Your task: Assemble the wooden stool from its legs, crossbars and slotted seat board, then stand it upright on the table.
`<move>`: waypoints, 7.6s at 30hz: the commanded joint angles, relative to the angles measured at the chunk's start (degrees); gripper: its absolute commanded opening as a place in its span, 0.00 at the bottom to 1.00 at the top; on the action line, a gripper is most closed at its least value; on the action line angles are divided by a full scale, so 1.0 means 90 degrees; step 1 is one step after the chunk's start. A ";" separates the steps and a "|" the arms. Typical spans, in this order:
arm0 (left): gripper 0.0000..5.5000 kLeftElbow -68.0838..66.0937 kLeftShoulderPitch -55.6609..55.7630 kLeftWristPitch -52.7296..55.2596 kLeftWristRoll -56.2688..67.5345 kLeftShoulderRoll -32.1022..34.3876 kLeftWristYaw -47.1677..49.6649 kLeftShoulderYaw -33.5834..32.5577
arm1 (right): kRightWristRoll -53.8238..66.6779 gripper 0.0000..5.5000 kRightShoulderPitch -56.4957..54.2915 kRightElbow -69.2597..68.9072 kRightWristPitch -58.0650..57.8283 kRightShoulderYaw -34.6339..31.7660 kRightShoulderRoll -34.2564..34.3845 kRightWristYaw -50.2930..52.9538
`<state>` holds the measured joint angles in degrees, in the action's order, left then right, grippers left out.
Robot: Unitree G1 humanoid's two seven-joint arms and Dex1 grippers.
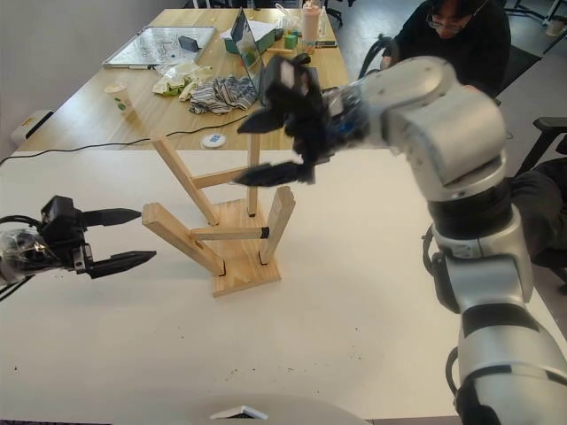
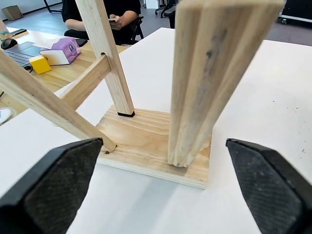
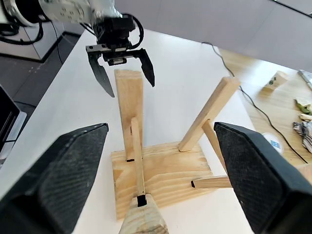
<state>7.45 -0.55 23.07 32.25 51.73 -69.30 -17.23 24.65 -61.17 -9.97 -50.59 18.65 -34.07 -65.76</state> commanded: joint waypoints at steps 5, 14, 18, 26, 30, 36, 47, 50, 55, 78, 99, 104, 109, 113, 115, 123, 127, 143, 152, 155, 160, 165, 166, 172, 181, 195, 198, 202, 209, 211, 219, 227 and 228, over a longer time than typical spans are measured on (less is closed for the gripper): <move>0.85 0.0082 0.0256 -0.0023 0.0015 -0.0358 0.0157 0.0468 | -0.1306 0.73 0.0240 -0.0193 0.0738 0.1773 0.0206 0.0130; 0.85 -0.0056 0.0424 -0.0249 -0.0042 -0.0547 0.0055 0.0764 | -0.2233 0.73 0.0301 0.0677 0.1316 0.2441 0.0905 0.0234; 0.85 -0.0442 0.0679 -0.0477 -0.0224 -0.0511 0.0030 0.0828 | -0.2314 0.73 0.0242 0.0659 0.1406 0.2338 0.0794 -0.0001; 0.85 -0.0871 0.1002 -0.0717 -0.0333 -0.0500 -0.0073 0.0838 | -0.2038 0.73 -0.0734 0.0728 0.1534 0.1417 0.0395 -0.0888; 0.85 -0.0814 0.1016 -0.0722 -0.0303 -0.0521 -0.0087 0.0851 | -0.2115 0.73 -0.1158 0.1028 0.1616 0.1414 0.0656 -0.1021; 0.85 -0.0732 0.1077 -0.0723 -0.0304 -0.0447 -0.0113 0.0804 | -0.2550 0.73 -0.1389 0.1685 0.1956 0.2147 0.1403 -0.1137; 0.57 -0.0677 0.1304 -0.0607 -0.0231 -0.0388 -0.0268 0.0829 | -0.3275 0.73 -0.1229 0.2775 0.2163 0.2844 0.2409 -0.1020; 0.47 -0.0576 0.1283 -0.0549 -0.0208 -0.0387 -0.0252 0.0837 | -0.3365 0.73 -0.1162 0.2854 0.2132 0.2837 0.2489 -0.0971; 0.37 -0.0221 0.1144 -0.0352 -0.0144 -0.0420 -0.0090 0.0785 | -0.3474 0.73 -0.1054 0.2960 0.2070 0.2814 0.2592 -0.0930; 0.37 -0.0261 0.1284 -0.0132 -0.0153 -0.0307 -0.0267 0.0777 | -0.3975 0.17 -0.0608 0.3613 0.2441 0.2918 0.2832 -0.0679; 0.37 -0.0074 0.0924 -0.0497 -0.0072 -0.0408 -0.0460 0.0635 | -0.4610 0.11 -0.0289 0.4378 0.2978 0.3313 0.2851 -0.0515; 0.37 -0.0195 0.0932 -0.0664 -0.0071 -0.0448 -0.0522 0.0629 | -0.4834 0.11 -0.0109 0.4536 0.3160 0.3549 0.2871 -0.0531; 0.37 -0.0264 0.0869 -0.0812 -0.0083 -0.0466 -0.0539 0.0630 | -0.5004 0.11 0.0053 0.4696 0.3244 0.3716 0.2983 -0.0469; 0.37 -0.0281 0.1042 -0.0848 -0.0257 -0.0518 -0.0435 0.0879 | -0.5142 0.11 0.0174 0.4794 0.3255 0.3845 0.3198 -0.0464; 0.37 -0.0261 0.1255 -0.0838 -0.0457 -0.0556 -0.0386 0.1184 | -0.5226 0.11 0.0210 0.4871 0.3288 0.3915 0.3279 -0.0509; 0.37 -0.0568 0.2495 -0.0839 -0.1902 -0.0716 -0.0636 0.3045 | -0.5024 0.11 0.0337 0.4701 0.2916 0.3861 0.3771 -0.0883; 0.37 -0.0985 0.2600 -0.0898 -0.2355 -0.0701 -0.0869 0.3689 | -0.4608 0.11 0.0262 0.4365 0.2399 0.3475 0.3909 -0.1179; 0.37 -0.1466 0.2749 -0.1033 -0.1982 -0.0489 -0.0849 0.3240 | -0.4128 0.46 -0.0863 0.2956 0.3056 0.1574 0.1953 -0.1874; 0.43 -0.0800 0.2690 -0.0216 -0.1391 -0.0581 0.0026 0.2490 | -0.1803 0.65 -0.1157 0.3178 0.1459 -0.1865 0.1636 -0.0494; 0.52 -0.0758 0.2803 -0.0158 -0.1056 -0.0665 0.0086 0.2132 | 0.0166 0.65 0.0158 0.1536 -0.0213 -0.3020 0.1707 -0.0601; 0.65 -0.0741 0.2769 0.0030 -0.0605 -0.0588 0.0083 0.1604 | 0.1463 0.65 0.2993 -0.0516 -0.1393 -0.2594 0.0809 -0.0951; 0.80 -0.0618 0.2422 0.0496 0.0020 -0.0351 0.0209 0.0620 | 0.0542 0.65 0.4423 -0.0796 -0.0734 -0.1158 0.1769 0.1071; 0.80 -0.0529 0.2408 0.0871 0.0525 -0.0369 0.0233 0.0237 | 0.0295 0.65 0.4538 -0.0573 -0.0430 -0.0808 0.2071 0.1419; 0.80 -0.1525 0.2743 0.3101 0.3002 -0.0166 0.0326 -0.1505 | -0.0630 0.65 0.4146 0.1471 0.1177 0.0061 0.3430 0.2509; 0.80 -0.1430 0.2528 0.3056 0.3146 -0.0566 0.1090 -0.1840 | -0.2530 0.65 0.3608 0.3645 0.3451 0.1008 0.4354 0.3968; 0.81 -0.1204 0.2295 0.2630 0.2983 -0.0818 0.1479 -0.1874 | -0.2653 0.39 0.3662 0.3799 0.3900 0.0643 0.4466 0.4145; 0.81 -0.1155 0.2082 0.2428 0.2798 -0.0841 0.1515 -0.1821 | -0.2235 0.38 0.4020 0.3033 0.3945 0.0579 0.3691 0.2883; 0.81 -0.2793 0.1830 0.1991 0.1656 -0.0741 0.1949 -0.1397 | -0.1471 0.38 0.4280 0.2377 0.4634 0.0253 0.1918 0.0270; 0.81 -0.2546 -0.0085 -0.2039 -0.1103 -0.1310 0.0361 0.1036 | -0.3056 0.35 0.4716 0.4367 1.0254 0.0809 -0.0386 -0.1337; 0.81 -0.2549 -0.0146 -0.3276 -0.1701 -0.1294 -0.0163 0.1617 | -0.3700 0.35 0.4415 0.5513 1.1977 0.0958 -0.0436 -0.0879; 0.81 -0.2291 0.0300 -0.3752 -0.1717 -0.1339 -0.1129 0.2368 | -0.4367 0.33 0.3263 0.7295 1.3678 0.1118 0.0035 0.0383; 0.81 -0.2422 0.1052 -0.4286 -0.1758 -0.2085 -0.0314 0.2326 | -0.4355 0.10 0.2641 0.8181 1.3905 0.1356 0.0400 0.0686; 0.81 -0.2560 0.1191 -0.4325 -0.1797 -0.2105 -0.0286 0.2328 | -0.4253 0.07 0.2623 0.8225 1.3835 0.1333 0.0426 0.0624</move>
<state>-13.86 7.48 -15.24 16.57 33.06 -72.72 4.24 -13.59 -36.82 63.05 74.52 29.90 -31.69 -58.61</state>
